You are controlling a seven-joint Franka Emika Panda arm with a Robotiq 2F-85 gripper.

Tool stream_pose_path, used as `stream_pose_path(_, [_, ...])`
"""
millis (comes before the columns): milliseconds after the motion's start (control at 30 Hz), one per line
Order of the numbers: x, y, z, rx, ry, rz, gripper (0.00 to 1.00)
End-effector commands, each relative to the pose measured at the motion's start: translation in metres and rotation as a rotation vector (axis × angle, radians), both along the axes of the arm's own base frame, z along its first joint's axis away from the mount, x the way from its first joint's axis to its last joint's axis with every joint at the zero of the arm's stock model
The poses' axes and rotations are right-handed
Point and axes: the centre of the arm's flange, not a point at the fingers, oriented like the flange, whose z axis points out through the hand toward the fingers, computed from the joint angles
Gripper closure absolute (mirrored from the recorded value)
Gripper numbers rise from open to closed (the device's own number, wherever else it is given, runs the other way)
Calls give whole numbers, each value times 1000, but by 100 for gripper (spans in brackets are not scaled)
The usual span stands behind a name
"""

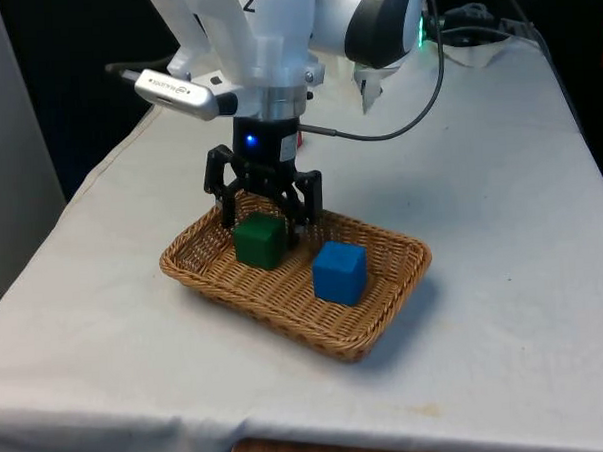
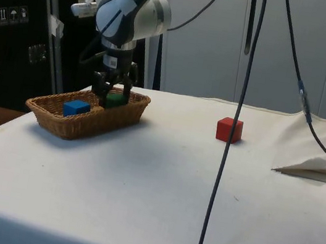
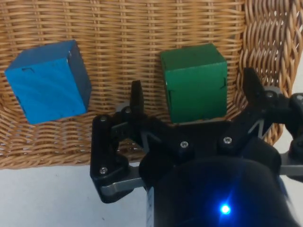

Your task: Pick up exactly two blocks and place them into the basket.

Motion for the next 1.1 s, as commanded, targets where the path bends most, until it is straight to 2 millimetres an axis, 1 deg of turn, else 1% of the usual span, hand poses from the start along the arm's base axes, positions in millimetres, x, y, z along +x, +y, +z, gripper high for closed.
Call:
stream_pose_path(0, [2, 0, -1, 9, -4, 1, 0])
stream_pose_path(167, [1, -1, 2, 11, -3, -1, 0])
stream_pose_path(333, [2, -1, 24, 16, -15, -4, 0])
stream_pose_path(367, [2, -1, 24, 16, -15, -4, 0])
stream_pose_path(400, [4, -1, 18, 11, -14, -4, 0])
stream_pose_path(433, [1, 1, 28, 22, -16, -4, 0])
stream_pose_path(600, [-5, 11, 38, 41, -18, -3, 0])
stream_pose_path(667, [-7, 16, 40, 45, -18, -2, 0])
stream_pose_path(700, [-5, 14, 39, 44, -14, 0, 0])
stream_pose_path(800, [-10, 25, 42, 54, -14, 0, 0])
stream_pose_path(1000, [-14, 38, 45, 64, -8, 3, 0])
stream_pose_path(1033, [-12, 36, 44, 66, -10, 6, 0])
stream_pose_path(1067, [-15, 41, 46, 65, -7, 3, 0])
